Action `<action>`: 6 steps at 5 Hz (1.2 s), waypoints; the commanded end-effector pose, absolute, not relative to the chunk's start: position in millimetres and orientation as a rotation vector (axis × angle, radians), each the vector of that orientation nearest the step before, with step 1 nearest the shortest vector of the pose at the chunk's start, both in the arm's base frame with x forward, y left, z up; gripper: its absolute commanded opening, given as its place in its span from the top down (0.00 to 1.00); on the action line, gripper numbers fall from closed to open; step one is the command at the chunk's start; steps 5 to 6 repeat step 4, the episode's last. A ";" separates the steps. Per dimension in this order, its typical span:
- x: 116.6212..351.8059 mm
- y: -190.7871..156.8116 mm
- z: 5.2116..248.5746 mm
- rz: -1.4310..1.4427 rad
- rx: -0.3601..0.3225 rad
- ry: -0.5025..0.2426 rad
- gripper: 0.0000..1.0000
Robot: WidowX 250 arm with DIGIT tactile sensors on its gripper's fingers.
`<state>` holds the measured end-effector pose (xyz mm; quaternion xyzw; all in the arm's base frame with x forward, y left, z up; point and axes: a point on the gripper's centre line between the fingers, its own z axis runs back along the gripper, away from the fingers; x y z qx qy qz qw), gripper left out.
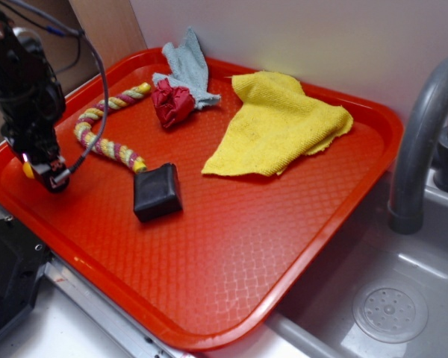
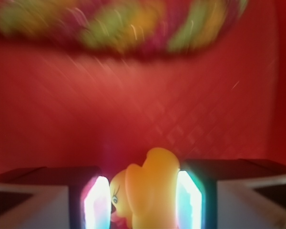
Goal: Grab the yellow duck.
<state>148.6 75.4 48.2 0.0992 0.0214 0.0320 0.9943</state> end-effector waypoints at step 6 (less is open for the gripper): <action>172.0 10.0 222.3 0.182 -0.152 -0.149 1.00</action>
